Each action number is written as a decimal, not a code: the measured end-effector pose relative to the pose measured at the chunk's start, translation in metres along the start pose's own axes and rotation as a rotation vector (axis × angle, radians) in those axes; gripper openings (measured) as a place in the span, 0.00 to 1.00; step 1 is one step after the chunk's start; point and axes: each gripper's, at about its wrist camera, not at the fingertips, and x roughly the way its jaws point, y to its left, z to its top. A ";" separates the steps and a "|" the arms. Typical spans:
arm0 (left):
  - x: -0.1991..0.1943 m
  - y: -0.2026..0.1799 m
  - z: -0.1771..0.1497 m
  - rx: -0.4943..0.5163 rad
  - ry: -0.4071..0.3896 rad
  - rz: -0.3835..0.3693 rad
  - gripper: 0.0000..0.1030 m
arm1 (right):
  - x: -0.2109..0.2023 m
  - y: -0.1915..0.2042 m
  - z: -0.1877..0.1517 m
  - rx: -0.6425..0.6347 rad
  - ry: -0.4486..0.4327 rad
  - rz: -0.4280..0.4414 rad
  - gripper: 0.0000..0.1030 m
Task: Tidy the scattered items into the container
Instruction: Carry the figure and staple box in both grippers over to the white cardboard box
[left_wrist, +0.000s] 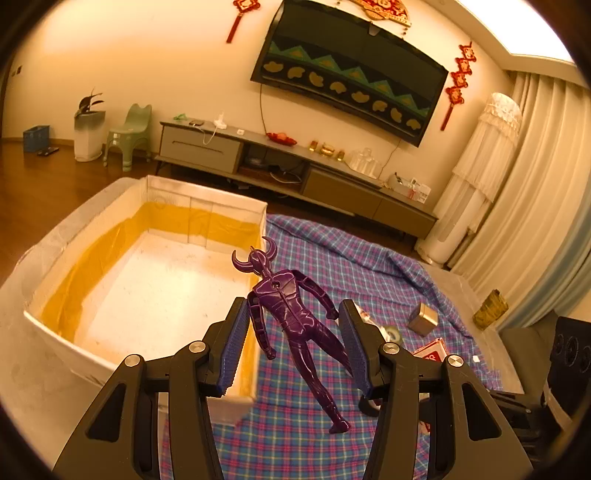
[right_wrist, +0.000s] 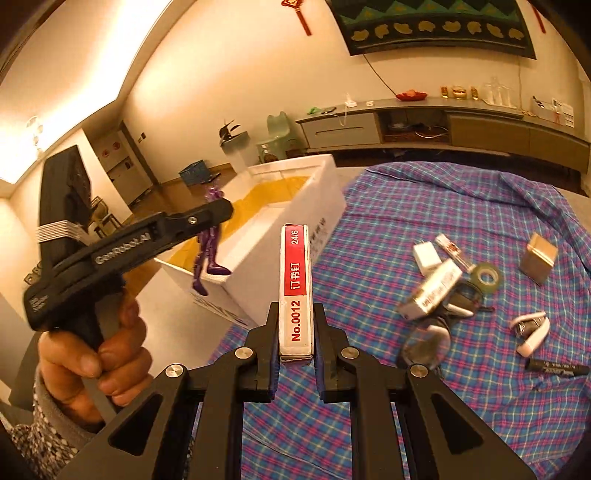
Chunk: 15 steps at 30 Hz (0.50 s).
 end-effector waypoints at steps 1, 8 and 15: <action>-0.001 0.002 0.002 0.002 -0.004 0.000 0.50 | 0.001 0.002 0.003 0.001 0.000 0.008 0.15; -0.001 0.015 0.024 0.012 -0.046 0.021 0.50 | 0.016 0.007 0.027 0.065 0.029 0.113 0.15; 0.023 0.036 0.037 -0.034 -0.023 0.054 0.50 | 0.036 0.028 0.050 0.013 0.042 0.117 0.15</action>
